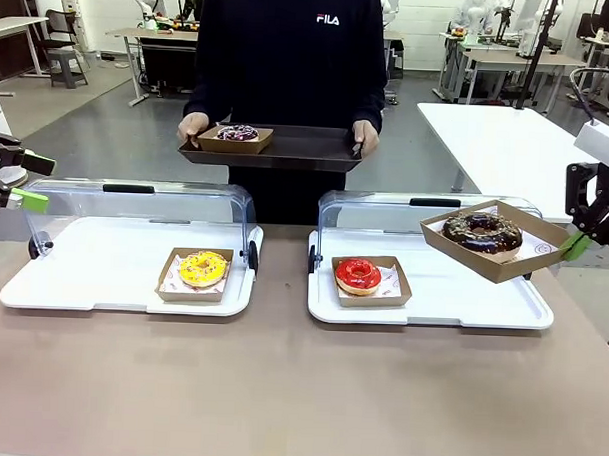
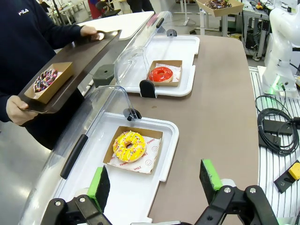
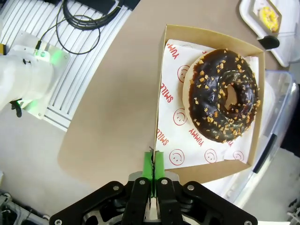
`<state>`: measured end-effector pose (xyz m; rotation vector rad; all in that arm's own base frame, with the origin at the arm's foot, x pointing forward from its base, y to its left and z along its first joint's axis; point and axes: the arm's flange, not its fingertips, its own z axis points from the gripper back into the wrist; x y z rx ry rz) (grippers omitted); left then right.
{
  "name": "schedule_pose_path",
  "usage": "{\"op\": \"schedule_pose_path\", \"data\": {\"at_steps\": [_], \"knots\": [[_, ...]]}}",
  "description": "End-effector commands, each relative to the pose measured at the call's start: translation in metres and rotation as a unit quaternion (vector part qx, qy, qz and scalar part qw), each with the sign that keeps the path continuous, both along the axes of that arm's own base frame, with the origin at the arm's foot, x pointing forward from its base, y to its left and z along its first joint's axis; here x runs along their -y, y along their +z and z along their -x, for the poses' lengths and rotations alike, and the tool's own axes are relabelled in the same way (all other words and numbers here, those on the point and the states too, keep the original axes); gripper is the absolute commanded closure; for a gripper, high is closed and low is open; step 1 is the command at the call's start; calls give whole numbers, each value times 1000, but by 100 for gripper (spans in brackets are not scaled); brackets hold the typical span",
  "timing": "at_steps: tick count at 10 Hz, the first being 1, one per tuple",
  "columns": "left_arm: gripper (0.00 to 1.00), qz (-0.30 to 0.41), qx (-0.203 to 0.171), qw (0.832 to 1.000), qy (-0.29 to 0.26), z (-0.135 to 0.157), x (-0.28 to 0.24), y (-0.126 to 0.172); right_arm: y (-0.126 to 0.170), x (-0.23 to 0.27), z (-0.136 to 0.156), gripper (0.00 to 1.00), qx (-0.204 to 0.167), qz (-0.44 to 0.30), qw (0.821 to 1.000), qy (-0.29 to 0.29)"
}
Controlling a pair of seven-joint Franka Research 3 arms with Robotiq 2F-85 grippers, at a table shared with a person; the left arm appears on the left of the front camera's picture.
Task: Provide the desired donut to the person.
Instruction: Place the picked Paper togo box onto the Handle tray extended by the person.
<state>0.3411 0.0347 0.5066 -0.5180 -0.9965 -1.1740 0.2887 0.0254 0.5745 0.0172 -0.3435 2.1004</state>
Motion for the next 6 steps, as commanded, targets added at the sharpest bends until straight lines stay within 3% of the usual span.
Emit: {"op": "schedule_pose_path", "data": {"at_steps": [1,6], "knots": [[0,5,4,1000,-4,0,-1,-1,-5,0,1,100,-2,3,1000,0],[0,5,4,1000,-4,0,-1,-1,-5,0,1,100,-2,3,1000,0]]}}
